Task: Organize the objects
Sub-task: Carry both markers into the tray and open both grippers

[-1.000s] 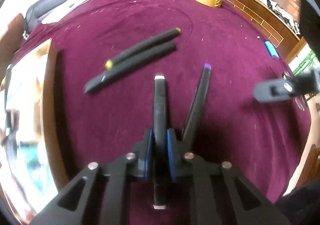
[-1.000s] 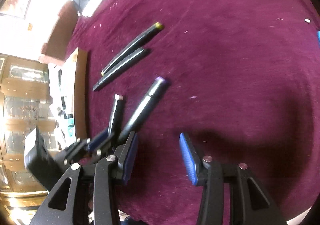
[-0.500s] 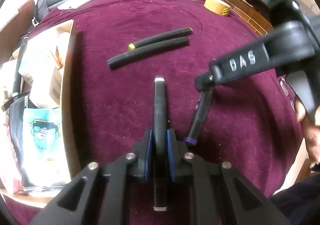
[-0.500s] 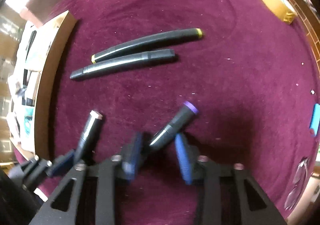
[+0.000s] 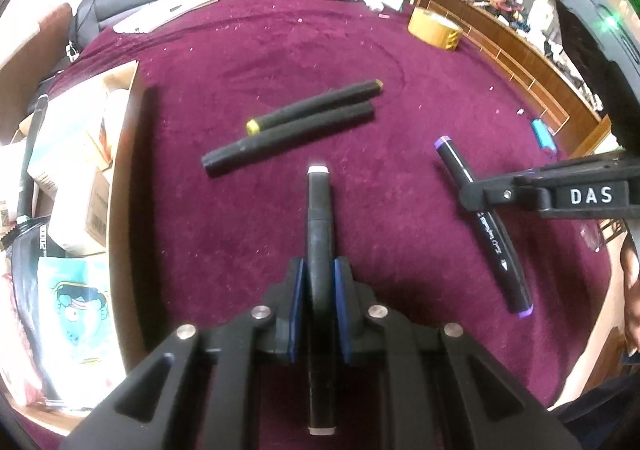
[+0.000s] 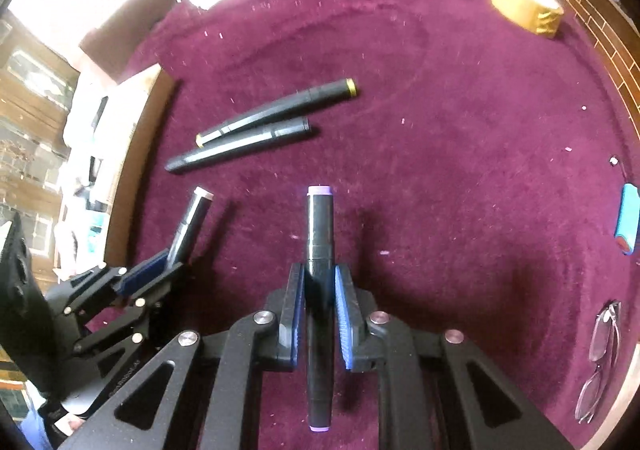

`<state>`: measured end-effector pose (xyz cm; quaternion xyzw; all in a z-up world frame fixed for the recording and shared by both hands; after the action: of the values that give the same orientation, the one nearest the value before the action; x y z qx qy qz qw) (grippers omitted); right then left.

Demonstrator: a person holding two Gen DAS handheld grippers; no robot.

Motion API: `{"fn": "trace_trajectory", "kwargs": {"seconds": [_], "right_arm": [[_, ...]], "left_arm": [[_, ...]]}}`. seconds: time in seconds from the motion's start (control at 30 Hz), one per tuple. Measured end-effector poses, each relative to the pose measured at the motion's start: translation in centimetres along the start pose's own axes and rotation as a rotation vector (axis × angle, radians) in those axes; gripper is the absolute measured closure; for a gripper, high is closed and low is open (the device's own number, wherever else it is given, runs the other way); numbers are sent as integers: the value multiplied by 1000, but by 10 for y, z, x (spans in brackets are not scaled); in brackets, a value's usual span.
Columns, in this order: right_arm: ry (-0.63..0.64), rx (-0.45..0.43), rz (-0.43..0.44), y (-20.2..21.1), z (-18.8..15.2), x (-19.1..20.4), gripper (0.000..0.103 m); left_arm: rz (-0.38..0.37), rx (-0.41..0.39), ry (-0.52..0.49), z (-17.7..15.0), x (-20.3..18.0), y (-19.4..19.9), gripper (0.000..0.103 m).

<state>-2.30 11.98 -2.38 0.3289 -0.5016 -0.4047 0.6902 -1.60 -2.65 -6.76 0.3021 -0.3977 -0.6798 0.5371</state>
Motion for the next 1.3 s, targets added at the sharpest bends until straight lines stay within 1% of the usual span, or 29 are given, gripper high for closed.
{"fn": "trace_trajectory", "kwargs": {"seconds": [0.07, 0.2, 0.33, 0.5, 0.77, 0.9, 1.07, 1.17, 1.3], "right_arm": [[3, -16, 20, 7, 1, 7, 87], [9, -34, 66, 17, 6, 26, 87], [30, -36, 94, 10, 16, 54, 87], [81, -20, 129, -1, 20, 92, 87], [171, 18, 189, -23, 29, 159, 86], [195, 33, 219, -38, 35, 188, 86], [203, 63, 250, -60, 44, 218, 86], [215, 80, 249, -75, 51, 234, 86], [222, 102, 245, -93, 59, 248, 86]], "left_arm": [[0, -22, 9, 5, 0, 8, 89], [6, -41, 16, 12, 0, 16, 89], [16, -61, 43, 15, 10, 28, 89], [42, -87, 91, 15, 36, 46, 89], [95, -131, 185, 10, 94, 76, 89], [129, -135, 228, 3, 125, 86, 89], [173, -124, 284, -8, 173, 93, 88], [194, -116, 314, -14, 199, 92, 88], [207, -104, 337, -18, 222, 89, 88]]}}
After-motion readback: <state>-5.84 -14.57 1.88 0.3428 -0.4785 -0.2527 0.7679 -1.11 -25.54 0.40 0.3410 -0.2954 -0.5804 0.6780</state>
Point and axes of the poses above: each gripper's, at about its wrist camera, not at the fingertips, and y roughly against the way its jaws point, x to its left, z to its top, the point moved 10 cm from there along -y, roughly the way its jaws point, and after that the axes turned 11 degrees about z, right-handed, at the moved point
